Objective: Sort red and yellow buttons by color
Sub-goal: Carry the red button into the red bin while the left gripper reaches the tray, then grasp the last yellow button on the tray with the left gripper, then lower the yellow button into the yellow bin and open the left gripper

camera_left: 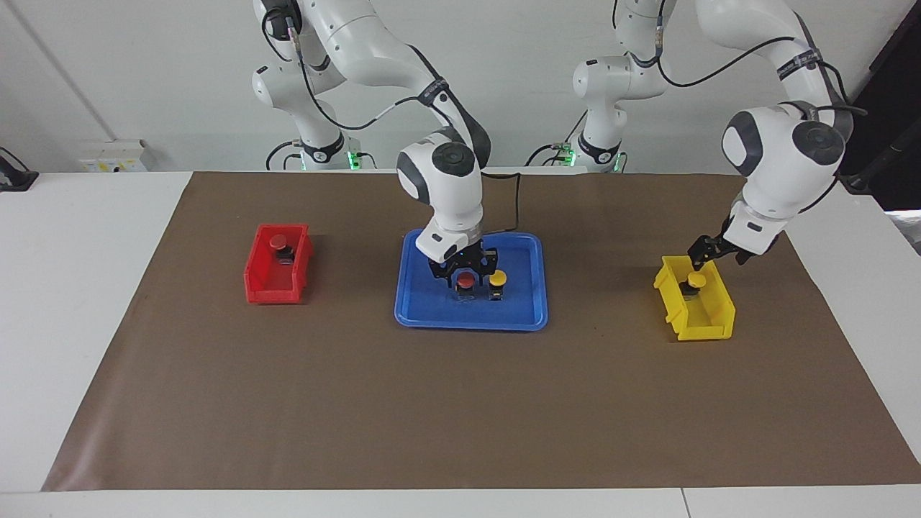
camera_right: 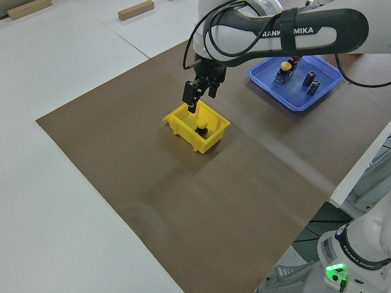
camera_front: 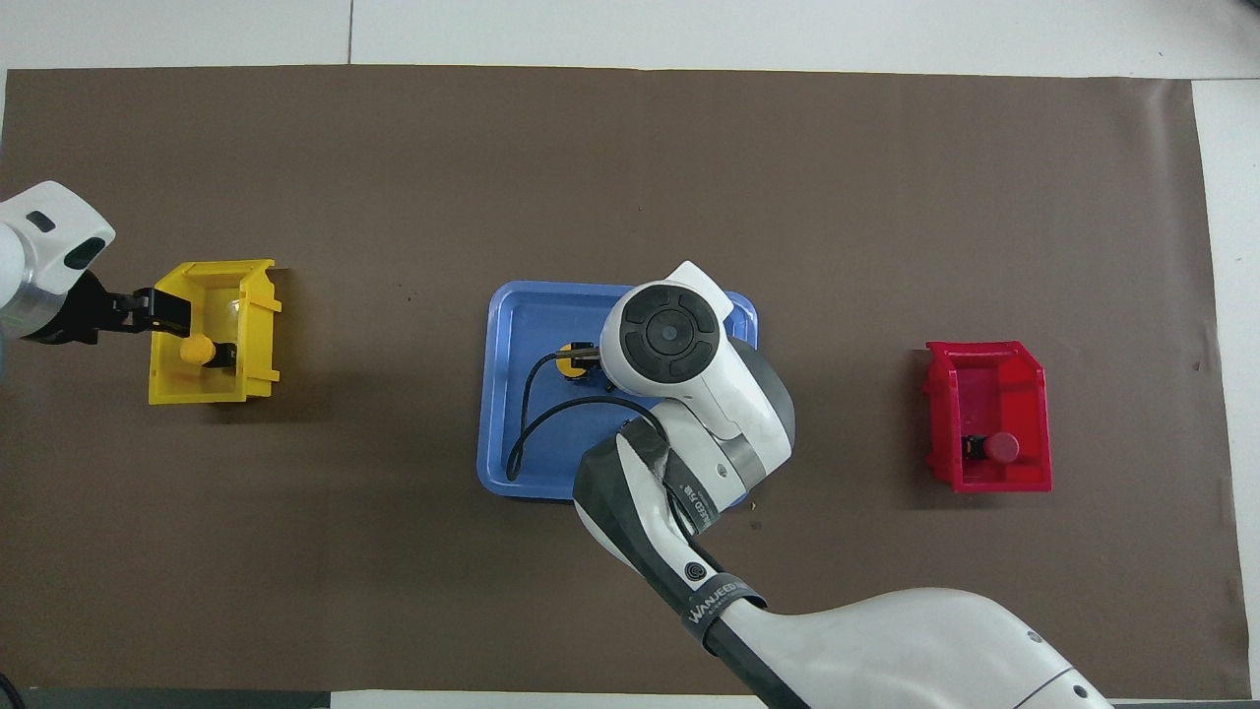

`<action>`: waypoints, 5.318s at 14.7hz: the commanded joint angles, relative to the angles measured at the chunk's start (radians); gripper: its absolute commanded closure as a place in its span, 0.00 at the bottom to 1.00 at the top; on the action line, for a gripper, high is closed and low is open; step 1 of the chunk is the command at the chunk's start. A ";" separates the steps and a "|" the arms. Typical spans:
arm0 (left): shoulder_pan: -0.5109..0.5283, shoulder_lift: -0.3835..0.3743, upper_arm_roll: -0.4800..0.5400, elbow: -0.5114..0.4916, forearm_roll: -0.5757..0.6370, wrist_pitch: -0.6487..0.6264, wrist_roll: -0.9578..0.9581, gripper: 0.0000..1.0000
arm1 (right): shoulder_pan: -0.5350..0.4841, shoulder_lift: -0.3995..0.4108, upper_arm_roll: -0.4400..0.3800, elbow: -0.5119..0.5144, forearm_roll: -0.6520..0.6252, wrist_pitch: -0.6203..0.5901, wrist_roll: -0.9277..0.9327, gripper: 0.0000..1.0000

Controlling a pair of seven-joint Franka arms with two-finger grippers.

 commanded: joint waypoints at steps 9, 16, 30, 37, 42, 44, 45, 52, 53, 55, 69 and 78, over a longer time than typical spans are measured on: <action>-0.058 -0.057 -0.026 0.268 -0.082 -0.332 0.012 0.00 | -0.144 -0.239 -0.008 0.018 -0.010 -0.290 -0.157 0.88; -0.151 -0.120 -0.035 0.072 -0.143 -0.092 -0.265 0.00 | -0.593 -0.588 -0.008 -0.383 0.005 -0.301 -0.749 0.88; -0.648 0.228 -0.030 0.044 -0.140 0.284 -0.748 0.00 | -0.684 -0.460 -0.009 -0.504 0.003 -0.059 -0.782 0.88; -0.671 0.264 -0.030 0.059 -0.139 0.297 -0.758 0.08 | -0.676 -0.420 -0.009 -0.521 0.003 0.006 -0.775 0.88; -0.675 0.270 -0.030 0.059 -0.139 0.298 -0.790 0.99 | -0.675 -0.383 -0.009 -0.534 0.003 0.038 -0.774 0.87; -0.697 0.291 -0.030 0.056 -0.122 0.329 -0.824 0.99 | -0.675 -0.383 -0.009 -0.534 0.003 0.035 -0.775 0.78; -0.699 0.291 -0.030 0.059 -0.122 0.330 -0.827 0.99 | -0.675 -0.383 -0.009 -0.534 0.003 0.033 -0.775 0.57; -0.644 0.273 0.042 0.322 -0.088 -0.034 -0.798 0.99 | -0.676 -0.381 -0.009 -0.463 0.002 -0.065 -0.775 0.25; -0.609 0.259 0.057 0.343 -0.076 -0.086 -0.754 0.99 | -0.676 -0.384 -0.009 -0.446 -0.004 -0.095 -0.777 0.25; -0.496 0.226 0.083 0.329 -0.068 -0.142 -0.568 0.99 | -0.676 -0.390 -0.009 -0.408 -0.009 -0.155 -0.775 0.25; -0.087 0.129 0.083 0.027 -0.068 0.128 0.021 0.99 | -0.725 -0.432 -0.012 0.218 -0.012 -0.818 -0.772 0.00; -0.076 0.159 0.082 -0.039 -0.068 0.267 0.019 0.99 | -0.771 -0.432 -0.025 0.253 -0.024 -0.884 -0.769 0.00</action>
